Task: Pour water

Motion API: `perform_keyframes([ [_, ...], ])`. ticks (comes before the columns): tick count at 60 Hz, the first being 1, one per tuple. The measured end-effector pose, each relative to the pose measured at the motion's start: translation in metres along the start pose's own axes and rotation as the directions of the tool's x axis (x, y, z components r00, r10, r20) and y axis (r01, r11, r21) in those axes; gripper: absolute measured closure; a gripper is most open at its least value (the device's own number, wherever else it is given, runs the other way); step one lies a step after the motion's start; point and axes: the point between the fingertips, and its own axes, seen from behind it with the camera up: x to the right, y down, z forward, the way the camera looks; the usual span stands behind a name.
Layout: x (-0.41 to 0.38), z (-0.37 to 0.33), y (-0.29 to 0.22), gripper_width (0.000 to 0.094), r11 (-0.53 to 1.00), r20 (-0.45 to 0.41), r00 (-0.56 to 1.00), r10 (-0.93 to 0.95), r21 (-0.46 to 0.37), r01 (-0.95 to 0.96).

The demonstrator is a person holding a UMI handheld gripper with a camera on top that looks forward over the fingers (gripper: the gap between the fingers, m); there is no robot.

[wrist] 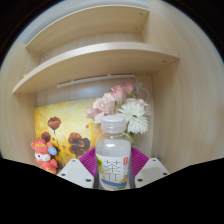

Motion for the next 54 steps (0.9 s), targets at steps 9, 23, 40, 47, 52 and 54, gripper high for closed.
perform_keyframes([
  [9,0.049,0.015,0.057,0.0524,0.994,-0.053,0.995,-0.088,-0.077,0.083],
  [23,0.092,0.038,0.129,0.0526,0.985,-0.083,0.991,-0.109,-0.144,0.097],
  [40,0.112,0.043,0.159,0.0524,0.988,-0.096,0.989,-0.112,-0.120,0.100],
  [47,0.113,0.039,0.160,0.0499,0.991,-0.101,0.990,-0.100,-0.100,0.090],
  [52,0.115,0.038,0.160,0.0438,0.991,-0.104,0.991,-0.088,-0.105,0.077],
  [54,0.115,0.039,0.160,0.0413,0.992,-0.107,0.991,-0.082,-0.109,0.071],
])
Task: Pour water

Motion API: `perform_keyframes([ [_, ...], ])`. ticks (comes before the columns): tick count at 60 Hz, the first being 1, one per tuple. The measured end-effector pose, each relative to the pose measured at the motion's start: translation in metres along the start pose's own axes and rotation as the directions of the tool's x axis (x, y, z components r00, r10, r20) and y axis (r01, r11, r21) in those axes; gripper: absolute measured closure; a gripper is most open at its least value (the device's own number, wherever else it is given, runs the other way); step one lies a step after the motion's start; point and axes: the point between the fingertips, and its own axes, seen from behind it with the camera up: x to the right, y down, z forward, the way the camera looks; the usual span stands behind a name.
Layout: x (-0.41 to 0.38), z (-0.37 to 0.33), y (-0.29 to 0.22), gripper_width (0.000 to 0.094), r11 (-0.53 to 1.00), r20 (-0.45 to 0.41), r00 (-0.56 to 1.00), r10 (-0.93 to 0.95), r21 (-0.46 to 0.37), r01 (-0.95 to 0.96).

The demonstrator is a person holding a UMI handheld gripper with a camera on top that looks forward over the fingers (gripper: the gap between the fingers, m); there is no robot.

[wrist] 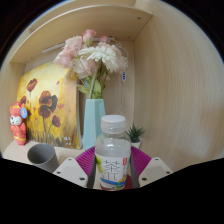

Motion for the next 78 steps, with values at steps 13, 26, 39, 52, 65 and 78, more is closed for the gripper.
perform_keyframes([
  [13,0.002,-0.009,0.029,0.0172,0.993,-0.030,0.999,-0.021,-0.118,0.017],
  [26,-0.013,-0.074,0.062,0.0177,0.978,-0.076,0.997,-0.010,-0.207,-0.006],
  [39,-0.078,-0.171,0.071,0.0184,0.963,-0.092,0.996,0.020,-0.266,-0.044],
  [52,-0.170,-0.230,0.023,0.0172,0.968,-0.026,0.998,0.060,-0.242,-0.065],
  [65,-0.226,-0.264,-0.043,0.0173,0.986,0.017,0.999,0.030,-0.162,-0.026],
  [78,-0.255,-0.288,-0.077,0.0171,0.991,0.048,0.999,-0.024,-0.131,0.030],
])
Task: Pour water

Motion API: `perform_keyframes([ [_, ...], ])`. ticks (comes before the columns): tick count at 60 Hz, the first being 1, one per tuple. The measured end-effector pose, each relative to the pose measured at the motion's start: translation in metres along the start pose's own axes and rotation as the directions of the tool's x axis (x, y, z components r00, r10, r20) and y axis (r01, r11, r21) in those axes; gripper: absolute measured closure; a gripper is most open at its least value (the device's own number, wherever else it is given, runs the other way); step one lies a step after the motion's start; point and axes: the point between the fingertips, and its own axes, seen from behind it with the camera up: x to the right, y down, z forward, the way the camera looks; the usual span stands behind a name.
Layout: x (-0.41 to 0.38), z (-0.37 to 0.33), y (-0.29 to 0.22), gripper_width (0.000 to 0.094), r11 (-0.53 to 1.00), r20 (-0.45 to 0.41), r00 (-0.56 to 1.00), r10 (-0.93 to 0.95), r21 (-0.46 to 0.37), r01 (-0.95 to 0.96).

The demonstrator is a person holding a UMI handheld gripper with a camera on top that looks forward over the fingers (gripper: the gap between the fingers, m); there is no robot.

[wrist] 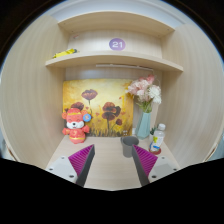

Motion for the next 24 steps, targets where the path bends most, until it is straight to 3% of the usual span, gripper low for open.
perform_keyframes([
  [24,-0.021,-0.018,-0.014,0.0172,1.000,0.018,1.000,0.021,0.013,-0.022],
])
